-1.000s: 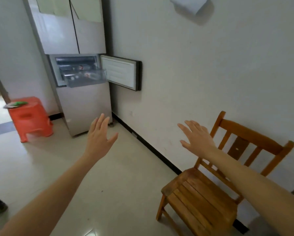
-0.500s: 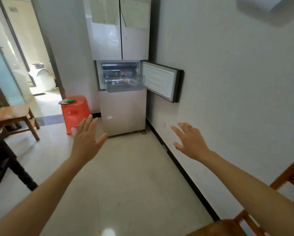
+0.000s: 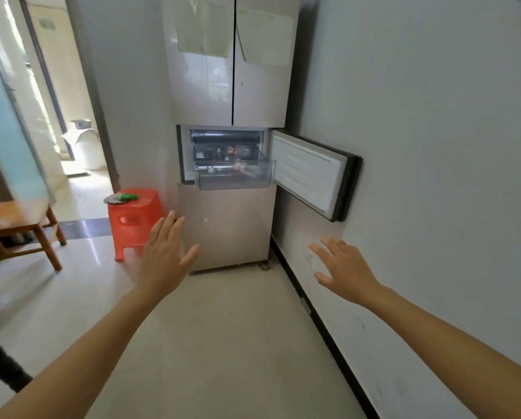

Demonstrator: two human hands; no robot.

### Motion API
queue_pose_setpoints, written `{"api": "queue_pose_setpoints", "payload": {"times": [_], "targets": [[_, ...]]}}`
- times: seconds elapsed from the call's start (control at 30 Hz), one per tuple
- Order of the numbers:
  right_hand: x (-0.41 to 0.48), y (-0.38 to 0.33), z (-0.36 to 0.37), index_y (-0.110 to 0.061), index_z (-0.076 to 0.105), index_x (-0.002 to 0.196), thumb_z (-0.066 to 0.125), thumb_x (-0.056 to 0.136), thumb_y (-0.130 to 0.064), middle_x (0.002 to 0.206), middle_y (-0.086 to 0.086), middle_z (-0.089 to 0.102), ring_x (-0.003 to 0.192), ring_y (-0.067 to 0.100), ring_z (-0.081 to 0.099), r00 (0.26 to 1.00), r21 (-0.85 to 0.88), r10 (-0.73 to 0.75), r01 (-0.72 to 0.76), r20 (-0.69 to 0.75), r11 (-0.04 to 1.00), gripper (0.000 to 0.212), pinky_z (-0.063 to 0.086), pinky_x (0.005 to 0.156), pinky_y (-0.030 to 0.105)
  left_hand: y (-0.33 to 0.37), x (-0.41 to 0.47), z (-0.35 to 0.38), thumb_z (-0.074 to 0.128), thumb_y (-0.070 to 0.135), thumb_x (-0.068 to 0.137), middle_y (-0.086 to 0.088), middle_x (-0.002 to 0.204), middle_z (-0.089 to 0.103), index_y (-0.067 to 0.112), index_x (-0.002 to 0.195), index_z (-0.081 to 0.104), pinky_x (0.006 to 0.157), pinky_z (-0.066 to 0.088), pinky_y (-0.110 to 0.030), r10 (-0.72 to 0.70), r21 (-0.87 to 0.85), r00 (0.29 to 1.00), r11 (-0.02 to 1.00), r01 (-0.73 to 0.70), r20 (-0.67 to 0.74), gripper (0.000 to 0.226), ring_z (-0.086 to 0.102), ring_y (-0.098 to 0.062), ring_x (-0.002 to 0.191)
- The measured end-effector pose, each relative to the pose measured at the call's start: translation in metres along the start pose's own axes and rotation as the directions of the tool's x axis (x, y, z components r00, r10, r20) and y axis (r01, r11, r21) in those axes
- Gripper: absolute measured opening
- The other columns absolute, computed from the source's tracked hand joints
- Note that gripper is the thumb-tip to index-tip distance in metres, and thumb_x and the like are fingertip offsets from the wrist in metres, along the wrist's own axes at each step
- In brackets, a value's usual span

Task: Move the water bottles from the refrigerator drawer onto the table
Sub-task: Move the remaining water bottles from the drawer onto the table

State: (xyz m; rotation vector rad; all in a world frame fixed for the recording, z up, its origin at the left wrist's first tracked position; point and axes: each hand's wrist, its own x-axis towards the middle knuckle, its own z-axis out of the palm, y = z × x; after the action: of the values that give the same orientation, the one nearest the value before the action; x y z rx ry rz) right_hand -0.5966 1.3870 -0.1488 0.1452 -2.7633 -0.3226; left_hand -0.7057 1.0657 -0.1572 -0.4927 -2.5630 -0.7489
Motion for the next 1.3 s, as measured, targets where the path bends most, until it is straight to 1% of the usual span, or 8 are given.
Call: {"api": "queue_pose_setpoints", "payload": {"times": [0.13,0.27,0.37,0.43,0.5,0.6,0.97,1.3], "targets": [[0.032,0.030,0.028,-0.013,0.056,0.116,0.087,0.051,-0.033,0.104,0.013,0.066,0.091,0.029,0.067,1.000,0.008,0.026,-0.026,0.005,1.000,0.075,0.055,0.064,0.037,-0.002,0.034,0.036,0.024,0.060,0.073,-0.013,0.149,0.031,0.007,0.137,0.039,0.112,0.021,-0.044,-0.001,0.010,1.000,1.000,0.001,0.018,0.084,0.024,-0.031,0.139],[0.084,0.076,0.057,-0.011,0.059,0.116,0.087,0.052,-0.031,0.107,0.015,0.066,0.096,0.032,0.066,0.999,0.030,0.035,-0.035,-0.009,0.999,0.073,0.055,0.066,0.041,0.005,0.092,0.078,0.040,0.050,0.081,-0.013,0.150,0.029,0.007,0.138,0.037,0.112,0.021,-0.046,-0.010,0.021,1.000,1.000,0.010,0.019,0.072,0.021,-0.031,0.140],[0.122,0.111,0.075,-0.011,0.057,0.120,0.085,0.056,-0.031,0.113,0.016,0.064,0.102,0.033,0.064,0.999,0.077,0.046,-0.044,-0.020,0.996,0.073,0.055,0.072,0.043,0.012,0.140,0.104,0.026,0.059,0.077,-0.013,0.149,0.031,0.008,0.138,0.037,0.112,0.021,-0.043,0.007,0.054,1.000,0.999,-0.007,-0.004,0.080,0.023,-0.031,0.139],[0.153,0.136,0.082,-0.011,0.051,0.129,0.077,0.069,-0.029,0.126,0.017,0.056,0.116,0.035,0.055,0.996,0.144,0.081,-0.076,-0.028,0.987,0.068,0.049,0.085,0.046,0.023,0.177,0.122,0.024,0.060,0.076,-0.012,0.149,0.030,0.010,0.139,0.036,0.112,0.019,-0.042,0.004,0.058,1.000,0.998,-0.003,-0.025,0.082,0.022,-0.030,0.139],[0.180,0.156,0.088,-0.013,0.038,0.139,0.063,0.082,-0.031,0.140,0.013,0.042,0.131,0.030,0.039,0.996,0.188,0.091,-0.086,-0.021,0.978,0.064,0.038,0.099,0.043,0.032,0.207,0.139,0.034,0.056,0.081,-0.012,0.150,0.029,0.009,0.139,0.035,0.112,0.018,-0.041,0.007,0.063,0.999,0.998,-0.005,-0.038,0.074,0.022,-0.030,0.139],[0.217,0.179,0.098,-0.018,0.023,0.145,0.052,0.090,-0.036,0.149,0.007,0.027,0.138,0.022,0.024,0.998,0.202,0.053,-0.060,0.039,0.978,0.065,0.026,0.108,0.036,0.042,0.233,0.160,0.055,0.036,0.089,-0.012,0.151,0.027,0.009,0.140,0.033,0.112,0.016,-0.040,-0.006,0.059,0.998,0.998,0.009,-0.055,0.061,0.020,-0.029,0.141],[0.344,0.196,0.187,-0.023,0.014,0.147,0.044,0.092,-0.042,0.154,0.005,0.018,0.142,0.021,0.016,0.989,0.290,-0.063,0.022,0.133,0.957,0.065,0.021,0.113,0.036,-0.004,0.306,0.213,0.057,0.032,0.088,-0.006,0.152,0.025,0.014,0.142,0.030,0.111,0.022,-0.048,-0.166,0.035,0.985,0.985,0.168,-0.045,0.062,0.020,-0.026,0.141],[0.534,0.199,0.228,-0.024,0.012,0.147,0.044,0.093,-0.040,0.154,0.002,0.015,0.142,0.020,0.013,0.982,0.273,-0.126,0.084,0.142,0.958,0.065,0.020,0.112,0.036,-0.078,0.449,0.248,0.055,0.023,0.089,-0.015,0.143,0.039,0.006,0.131,0.046,0.108,0.026,-0.049,-0.240,-0.068,0.951,0.971,0.231,-0.196,0.046,0.033,-0.034,0.134]]}}
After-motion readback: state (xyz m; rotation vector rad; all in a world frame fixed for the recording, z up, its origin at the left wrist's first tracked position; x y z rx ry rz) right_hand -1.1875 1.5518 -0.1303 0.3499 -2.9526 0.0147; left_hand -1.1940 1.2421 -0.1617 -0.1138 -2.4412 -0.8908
